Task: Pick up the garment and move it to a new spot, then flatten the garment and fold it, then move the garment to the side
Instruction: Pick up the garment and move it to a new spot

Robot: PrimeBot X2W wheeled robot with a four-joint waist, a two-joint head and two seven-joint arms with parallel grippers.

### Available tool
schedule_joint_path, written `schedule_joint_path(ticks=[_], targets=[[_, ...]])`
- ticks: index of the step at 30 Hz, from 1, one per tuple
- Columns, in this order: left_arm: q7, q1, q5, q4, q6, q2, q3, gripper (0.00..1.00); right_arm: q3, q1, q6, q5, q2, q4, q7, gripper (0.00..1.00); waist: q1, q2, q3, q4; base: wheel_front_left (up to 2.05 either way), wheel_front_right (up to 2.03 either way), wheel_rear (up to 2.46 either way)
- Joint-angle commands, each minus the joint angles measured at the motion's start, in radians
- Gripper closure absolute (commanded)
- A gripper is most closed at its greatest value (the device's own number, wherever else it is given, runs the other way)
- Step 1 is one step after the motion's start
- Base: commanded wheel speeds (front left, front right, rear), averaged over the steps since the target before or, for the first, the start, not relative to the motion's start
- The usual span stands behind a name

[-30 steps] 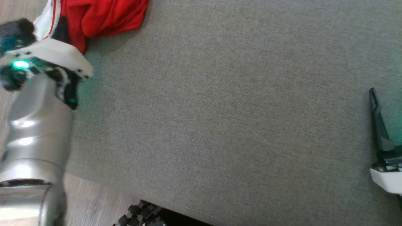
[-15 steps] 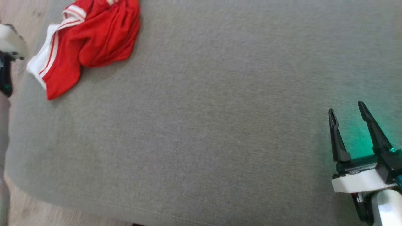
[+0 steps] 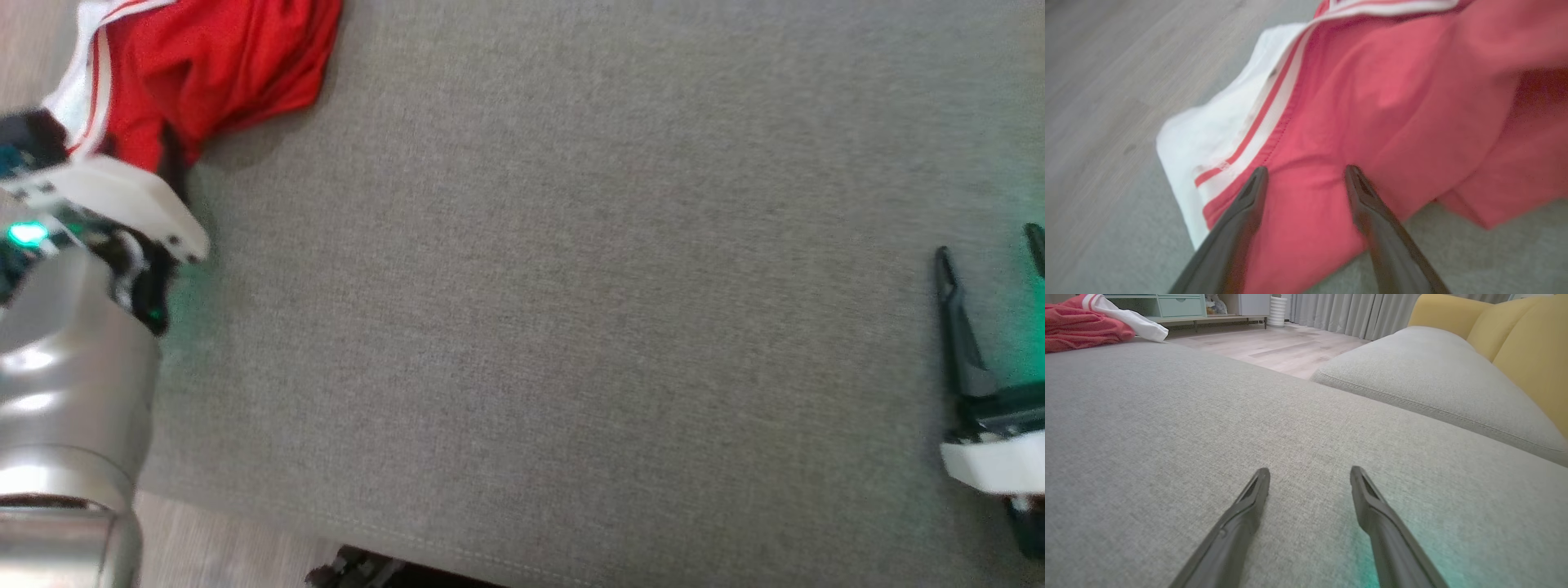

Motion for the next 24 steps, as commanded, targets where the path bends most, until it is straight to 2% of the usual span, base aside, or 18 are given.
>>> schedule_joint_path(ticks=[1, 7, 8, 9, 10, 12, 15, 24], targets=[[0.025, 0.011, -0.019, -0.004, 0.002, 0.051, 0.028, 0.0, 0.013, 0.026, -0.001, -0.01, -0.023, -0.019, -0.005, 0.0, -0.0001, 0.0, 0.046, 0.027, 0.0, 0.0, 0.0], [0.126, 0.054, -0.103, -0.006, 0.002, 0.002, 0.024, 0.0, -0.003, 0.043, -0.001, -0.01, -0.039, -0.044, -0.005, 0.0, -0.0001, 0.0, 0.071, 0.036, 0.0, 0.0, 0.0], [0.142, 0.058, -0.109, -0.015, 0.002, -0.003, 0.012, 0.24, -0.005, 0.046, -0.001, -0.01, -0.041, -0.046, -0.005, 0.0, -0.0001, 0.0, 0.071, 0.038, 0.0, 0.0, 0.0], [0.153, 0.062, -0.116, -0.026, 0.002, -0.007, 0.001, 0.75, -0.007, 0.048, -0.001, -0.01, -0.042, -0.047, -0.005, 0.0, -0.0001, 0.0, 0.07, 0.04, 0.0, 0.0, 0.0], [0.164, 0.066, -0.124, -0.038, 0.002, -0.007, -0.01, 1.0, -0.007, 0.049, -0.001, -0.01, -0.043, -0.047, -0.004, 0.0, -0.0001, 0.0, 0.068, 0.04, 0.0, 0.0, 0.0], [0.178, 0.074, -0.137, -0.065, 0.002, 0.005, -0.037, 1.0, -0.005, 0.045, -0.001, -0.009, -0.045, -0.049, -0.003, 0.0, -0.0001, 0.0, 0.067, 0.04, 0.0, 0.0, 0.0], [0.136, 0.074, -0.151, -0.105, 0.002, 0.037, -0.065, 1.0, 0.008, 0.032, -0.001, -0.008, -0.042, -0.042, -0.003, 0.0, -0.0001, 0.0, 0.057, 0.033, 0.0, 0.0, 0.0], [-0.187, -0.066, -0.066, -0.182, 0.002, 0.165, -0.128, 1.0, 0.075, -0.025, -0.001, 0.009, 0.018, 0.027, -0.005, 0.0, -0.0001, 0.0, -0.064, -0.033, 0.0, 0.0, 0.0]])
